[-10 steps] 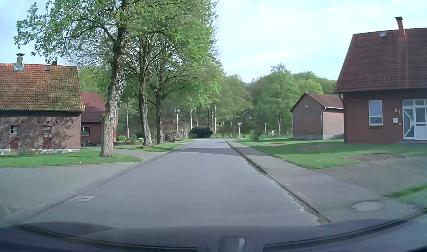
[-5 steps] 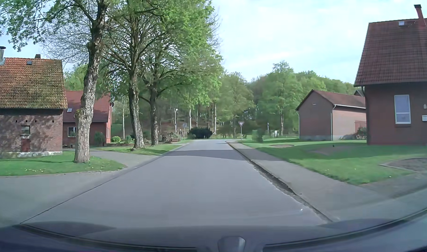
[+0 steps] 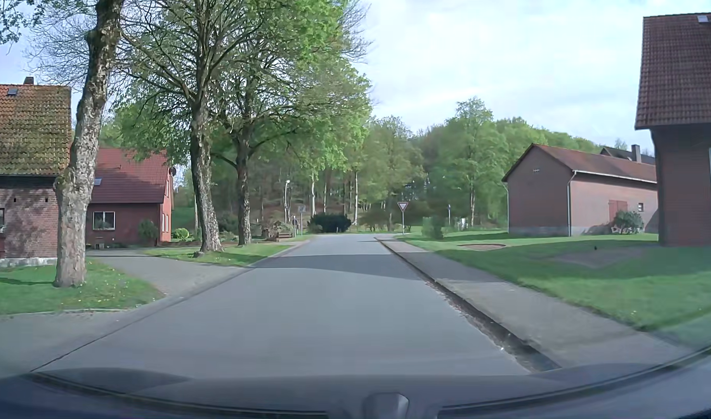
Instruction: Follow the waypoints while adhering to traffic rules and regulations
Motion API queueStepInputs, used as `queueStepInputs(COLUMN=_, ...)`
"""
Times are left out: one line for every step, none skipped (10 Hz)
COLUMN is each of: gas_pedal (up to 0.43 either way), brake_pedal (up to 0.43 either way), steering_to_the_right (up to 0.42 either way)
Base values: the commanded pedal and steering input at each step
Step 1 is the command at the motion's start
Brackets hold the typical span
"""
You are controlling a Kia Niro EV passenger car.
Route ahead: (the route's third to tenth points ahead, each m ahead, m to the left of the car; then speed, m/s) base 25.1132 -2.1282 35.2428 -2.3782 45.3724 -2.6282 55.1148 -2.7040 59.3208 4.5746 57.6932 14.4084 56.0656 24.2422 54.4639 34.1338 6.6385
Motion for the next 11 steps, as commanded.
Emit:
queueStepInputs(gas_pedal=0.079, brake_pedal=0.0, steering_to_the_right=0.005)
queueStepInputs(gas_pedal=0.067, brake_pedal=0.0, steering_to_the_right=0.005)
queueStepInputs(gas_pedal=0.067, brake_pedal=0.0, steering_to_the_right=0.005)
queueStepInputs(gas_pedal=0.067, brake_pedal=0.0, steering_to_the_right=0.005)
queueStepInputs(gas_pedal=0.067, brake_pedal=0.0, steering_to_the_right=0.005)
queueStepInputs(gas_pedal=0.067, brake_pedal=0.0, steering_to_the_right=0.005)
queueStepInputs(gas_pedal=0.067, brake_pedal=0.0, steering_to_the_right=0.005)
queueStepInputs(gas_pedal=0.067, brake_pedal=0.0, steering_to_the_right=0.005)
queueStepInputs(gas_pedal=0.067, brake_pedal=0.0, steering_to_the_right=0.005)
queueStepInputs(gas_pedal=0.067, brake_pedal=0.0, steering_to_the_right=0.005)
queueStepInputs(gas_pedal=0.067, brake_pedal=0.0, steering_to_the_right=0.005)
